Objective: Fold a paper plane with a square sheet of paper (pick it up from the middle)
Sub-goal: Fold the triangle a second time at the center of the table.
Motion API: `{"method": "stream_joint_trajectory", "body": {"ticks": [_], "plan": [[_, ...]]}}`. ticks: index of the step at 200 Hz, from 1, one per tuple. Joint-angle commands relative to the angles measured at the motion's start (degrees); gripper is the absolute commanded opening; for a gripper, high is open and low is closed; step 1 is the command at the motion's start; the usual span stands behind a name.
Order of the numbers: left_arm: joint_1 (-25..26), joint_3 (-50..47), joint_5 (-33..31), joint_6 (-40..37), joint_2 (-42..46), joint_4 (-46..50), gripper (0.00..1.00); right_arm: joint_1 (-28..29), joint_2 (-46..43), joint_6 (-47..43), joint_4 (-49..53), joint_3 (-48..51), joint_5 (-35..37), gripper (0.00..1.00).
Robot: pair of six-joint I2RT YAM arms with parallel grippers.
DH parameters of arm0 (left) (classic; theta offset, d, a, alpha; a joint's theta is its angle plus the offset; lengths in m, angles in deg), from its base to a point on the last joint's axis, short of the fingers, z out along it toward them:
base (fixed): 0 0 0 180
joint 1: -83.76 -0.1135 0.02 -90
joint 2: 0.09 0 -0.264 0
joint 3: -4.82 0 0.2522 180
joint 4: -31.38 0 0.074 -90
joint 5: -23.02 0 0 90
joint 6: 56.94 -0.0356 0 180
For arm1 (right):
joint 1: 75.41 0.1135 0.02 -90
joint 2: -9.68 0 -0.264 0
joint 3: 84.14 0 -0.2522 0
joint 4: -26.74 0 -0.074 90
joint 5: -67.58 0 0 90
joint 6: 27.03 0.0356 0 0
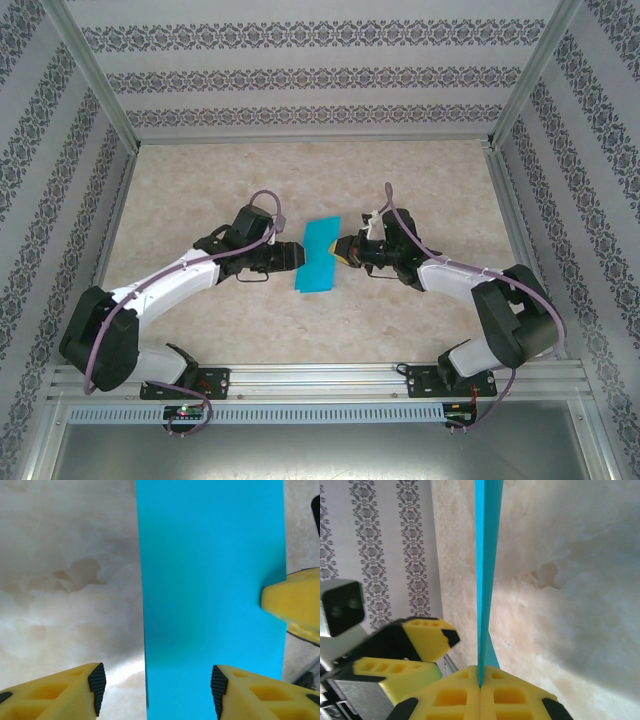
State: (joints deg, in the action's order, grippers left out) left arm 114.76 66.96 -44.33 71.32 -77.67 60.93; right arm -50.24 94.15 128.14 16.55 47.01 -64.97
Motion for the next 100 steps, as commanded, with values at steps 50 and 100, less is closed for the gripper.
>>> {"method": "stream_joint_trajectory", "body": {"ticks": [50,100], "plan": [[-0.59,-5.44,7.7,12.19,5.51,-12.45,0.62,-1.73,-1.84,5.26,-6.56,-0.68,-3.49,0.0],[-0.59,-4.75,7.05,9.63,5.43,-8.41,0.62,-1.88,-2.03,7.54,-9.71,-0.77,-3.82,0.0]]}}
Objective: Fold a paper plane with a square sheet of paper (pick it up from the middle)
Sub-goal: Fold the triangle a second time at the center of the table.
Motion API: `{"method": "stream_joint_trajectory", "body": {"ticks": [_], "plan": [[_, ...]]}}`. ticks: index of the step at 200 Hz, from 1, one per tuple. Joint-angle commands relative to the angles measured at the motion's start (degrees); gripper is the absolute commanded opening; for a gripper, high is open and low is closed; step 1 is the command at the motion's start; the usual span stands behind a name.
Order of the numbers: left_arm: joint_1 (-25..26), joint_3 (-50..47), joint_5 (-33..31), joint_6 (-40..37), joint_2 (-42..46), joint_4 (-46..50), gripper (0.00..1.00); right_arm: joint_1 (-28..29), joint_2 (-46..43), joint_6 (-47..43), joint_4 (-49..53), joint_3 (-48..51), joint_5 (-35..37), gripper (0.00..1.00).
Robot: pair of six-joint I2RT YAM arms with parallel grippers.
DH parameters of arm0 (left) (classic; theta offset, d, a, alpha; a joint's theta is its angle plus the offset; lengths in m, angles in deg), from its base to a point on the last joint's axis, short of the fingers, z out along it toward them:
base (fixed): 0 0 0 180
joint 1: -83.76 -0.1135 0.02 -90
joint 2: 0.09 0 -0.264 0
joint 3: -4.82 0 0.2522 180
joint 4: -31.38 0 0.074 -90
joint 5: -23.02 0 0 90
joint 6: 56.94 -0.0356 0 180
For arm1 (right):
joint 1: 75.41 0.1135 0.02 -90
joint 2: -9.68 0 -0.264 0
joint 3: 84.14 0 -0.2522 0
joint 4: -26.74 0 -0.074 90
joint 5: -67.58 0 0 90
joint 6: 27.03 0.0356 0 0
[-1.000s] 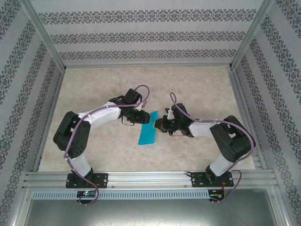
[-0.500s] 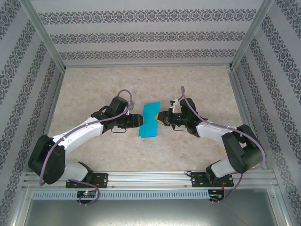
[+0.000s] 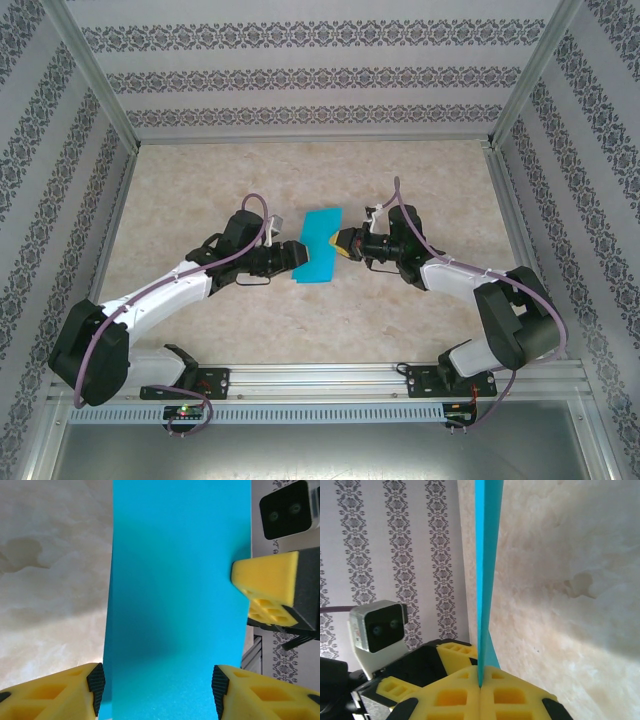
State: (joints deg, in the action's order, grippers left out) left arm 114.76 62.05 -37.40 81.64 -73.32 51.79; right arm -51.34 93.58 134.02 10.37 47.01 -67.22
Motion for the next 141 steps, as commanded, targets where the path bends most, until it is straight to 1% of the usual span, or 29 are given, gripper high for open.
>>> {"method": "stream_joint_trajectory", "body": {"ticks": [1,38,55,88,124,141], "plan": [[-0.55,0.2,0.12,-0.68,1.08,0.73,0.62,-0.78,-1.46,1.69,-3.53,-0.77,-1.55,0.0],[-0.59,0.22,2.98,1.87,0.84,-3.07,0.57,-0.78,-1.47,2.6,-4.62,-0.66,-1.43,0.0],[-0.58,0.28,4.09,2.66,0.99,-3.74,0.52,-0.7,-1.55,2.49,-4.67,-0.67,-1.39,0.0],[-0.59,2.14,3.48,0.34,1.84,0.55,0.43,-0.78,-1.37,1.41,-3.66,-0.26,-1.31,0.0],[-0.69,2.78,2.53,-1.36,2.39,3.34,0.37,-0.75,-1.22,-0.07,-2.24,0.19,-1.26,0.0],[-0.69,2.84,2.52,-1.48,2.14,3.66,0.3,-0.81,-0.76,-0.12,-2.7,0.29,-1.66,0.01]]}}
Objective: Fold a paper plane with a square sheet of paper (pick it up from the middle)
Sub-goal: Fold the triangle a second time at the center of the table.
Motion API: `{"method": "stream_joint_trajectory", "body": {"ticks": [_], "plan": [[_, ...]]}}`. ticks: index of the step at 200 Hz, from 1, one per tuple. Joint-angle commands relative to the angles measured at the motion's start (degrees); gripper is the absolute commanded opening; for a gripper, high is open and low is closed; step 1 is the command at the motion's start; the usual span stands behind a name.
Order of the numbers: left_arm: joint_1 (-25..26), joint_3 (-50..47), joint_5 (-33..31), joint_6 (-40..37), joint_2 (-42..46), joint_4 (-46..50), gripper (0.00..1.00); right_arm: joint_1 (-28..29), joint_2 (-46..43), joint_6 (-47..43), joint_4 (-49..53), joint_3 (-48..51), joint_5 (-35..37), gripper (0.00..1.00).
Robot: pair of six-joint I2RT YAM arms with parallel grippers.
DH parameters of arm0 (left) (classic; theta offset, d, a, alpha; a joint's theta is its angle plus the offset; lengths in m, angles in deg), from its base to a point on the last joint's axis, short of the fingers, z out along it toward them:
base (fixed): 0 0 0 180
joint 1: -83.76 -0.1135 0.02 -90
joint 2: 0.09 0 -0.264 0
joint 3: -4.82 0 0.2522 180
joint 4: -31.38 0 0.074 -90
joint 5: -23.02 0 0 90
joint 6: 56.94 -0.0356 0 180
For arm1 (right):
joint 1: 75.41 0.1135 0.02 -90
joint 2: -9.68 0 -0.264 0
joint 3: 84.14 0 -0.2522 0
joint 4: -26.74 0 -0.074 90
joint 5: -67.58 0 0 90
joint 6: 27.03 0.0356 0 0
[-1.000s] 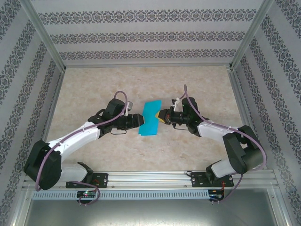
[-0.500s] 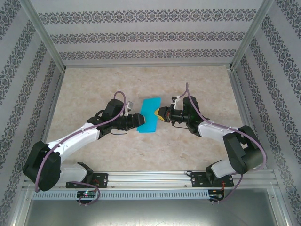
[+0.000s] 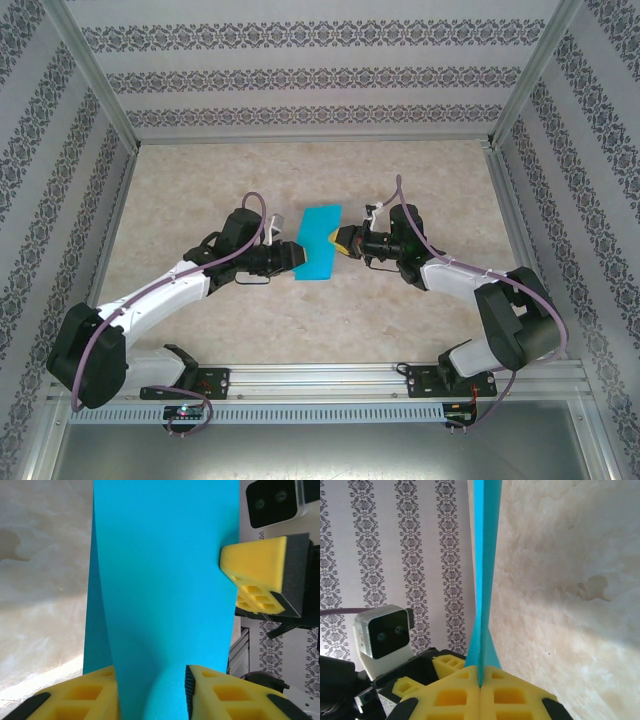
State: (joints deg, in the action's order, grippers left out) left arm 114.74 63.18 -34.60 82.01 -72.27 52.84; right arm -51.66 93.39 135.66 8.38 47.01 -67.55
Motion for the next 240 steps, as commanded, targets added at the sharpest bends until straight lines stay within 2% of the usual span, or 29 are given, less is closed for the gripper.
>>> {"method": "stream_joint_trajectory", "body": {"ticks": [1,59,76,120,171,240], "plan": [[-0.67,1.71,-0.25,-1.89,1.13,2.64,0.3,-0.48,-0.56,-1.76,-0.71,0.29,-1.33,0.01],[-0.78,3.86,0.08,-5.0,0.95,7.52,0.21,-0.5,0.9,-2.77,-0.72,0.55,-1.98,0.01],[-0.82,4.55,-0.13,-6.13,0.37,9.47,0.15,-0.29,1.59,-2.99,-0.99,0.55,-2.16,0.01],[-0.83,5.05,1.7,-6.31,-2.45,8.32,0.07,0.48,3.87,-3.7,-1.98,0.46,-2.34,0.02],[-0.66,6.0,2.34,-7.29,-6.48,8.98,0.09,1.15,6.26,-7.02,0.68,-0.76,-2.27,0.06],[-0.6,6.44,-1.51,-6.9,-12.16,9.44,0.1,1.52,10.69,-13.67,5.73,-1.21,-0.61,0.12]]}}
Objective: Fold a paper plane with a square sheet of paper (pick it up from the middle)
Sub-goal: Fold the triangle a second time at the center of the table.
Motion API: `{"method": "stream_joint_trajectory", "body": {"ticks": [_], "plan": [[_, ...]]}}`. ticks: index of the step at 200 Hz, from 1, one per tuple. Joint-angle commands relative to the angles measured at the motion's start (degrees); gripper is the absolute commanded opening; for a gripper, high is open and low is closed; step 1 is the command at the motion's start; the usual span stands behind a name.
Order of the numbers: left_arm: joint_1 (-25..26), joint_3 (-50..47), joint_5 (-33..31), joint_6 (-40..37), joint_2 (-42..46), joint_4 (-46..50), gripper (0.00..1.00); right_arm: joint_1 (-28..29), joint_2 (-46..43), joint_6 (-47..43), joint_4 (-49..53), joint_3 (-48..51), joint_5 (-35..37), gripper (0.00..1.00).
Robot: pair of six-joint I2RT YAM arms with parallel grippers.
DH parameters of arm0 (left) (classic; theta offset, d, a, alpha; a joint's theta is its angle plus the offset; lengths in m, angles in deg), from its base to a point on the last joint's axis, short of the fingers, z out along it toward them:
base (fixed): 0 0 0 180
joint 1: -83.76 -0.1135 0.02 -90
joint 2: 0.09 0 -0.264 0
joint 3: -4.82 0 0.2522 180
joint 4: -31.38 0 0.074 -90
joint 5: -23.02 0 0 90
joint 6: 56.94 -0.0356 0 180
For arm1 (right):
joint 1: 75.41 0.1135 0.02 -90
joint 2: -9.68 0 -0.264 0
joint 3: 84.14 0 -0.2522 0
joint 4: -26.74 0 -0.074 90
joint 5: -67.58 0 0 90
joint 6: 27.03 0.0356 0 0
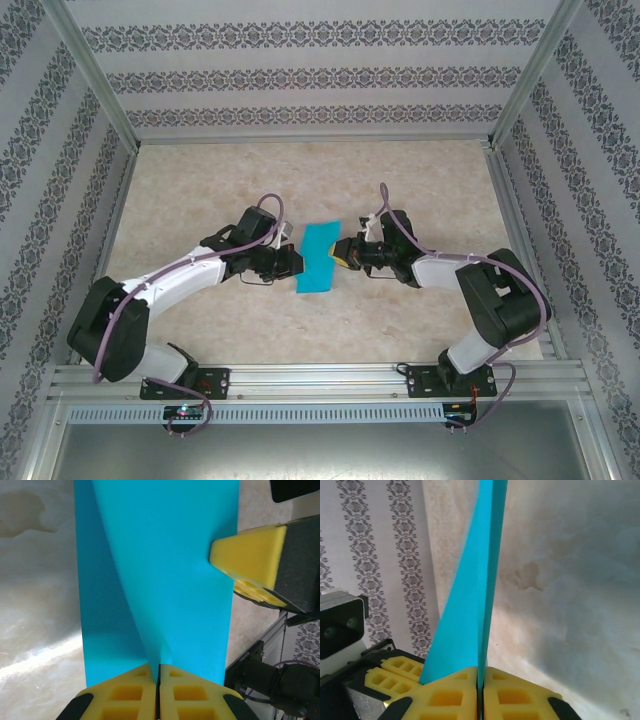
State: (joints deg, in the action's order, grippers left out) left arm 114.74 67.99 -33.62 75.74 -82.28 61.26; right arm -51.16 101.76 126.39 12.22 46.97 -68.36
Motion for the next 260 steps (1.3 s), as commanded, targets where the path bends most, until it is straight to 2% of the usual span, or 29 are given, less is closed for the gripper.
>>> {"method": "stream_joint_trajectory", "body": {"ticks": [1,81,92,109,132,160,172,195,215,260], "plan": [[-0.59,1.6,-2.5,-0.56,-2.21,1.02,0.1,1.0,2.41,-4.51,2.03,-1.16,0.22,0.12],[2.23,1.9,-5.04,3.49,-8.7,-0.68,0.1,0.83,6.97,-10.6,7.75,-2.35,3.01,0.18],[2.49,2.05,-5.35,3.6,-9.41,-0.91,0.1,0.58,6.99,-11.68,9.07,-2.59,3.37,0.21],[2.72,2.37,-6.02,3.9,-10.51,-0.91,0.11,0.16,5.72,-15.36,15.28,-3.63,5.93,0.32],[2.94,2.98,-6.12,4.09,-11.97,-1.27,0.11,-0.82,1.98,-19.65,23.74,-4.85,9.33,0.36],[3.2,3.83,-5.78,3.91,-13.83,-1.27,0.11,-1.82,-3.3,-26.36,38.23,-8.5,17.89,0.41],[3.26,4.28,-5.97,3.67,-14.3,-0.87,0.12,-2.1,-5.21,-27.8,41.51,-9.53,20.5,0.42],[3.32,4.95,-5.99,3.38,-15.27,-0.55,0.12,-1.88,-6.18,-26.41,38.22,-9.81,17.52,0.42],[3.56,5.52,-5.77,3.41,-16.13,-0.64,0.13,-1.02,-2.74,-25.12,35.25,-11.19,14.88,0.39],[3.73,6.58,-6.0,2.7,-16.17,0.67,0.15,1.11,5.45,-24.42,32.18,-14.72,15.09,0.31]]}}
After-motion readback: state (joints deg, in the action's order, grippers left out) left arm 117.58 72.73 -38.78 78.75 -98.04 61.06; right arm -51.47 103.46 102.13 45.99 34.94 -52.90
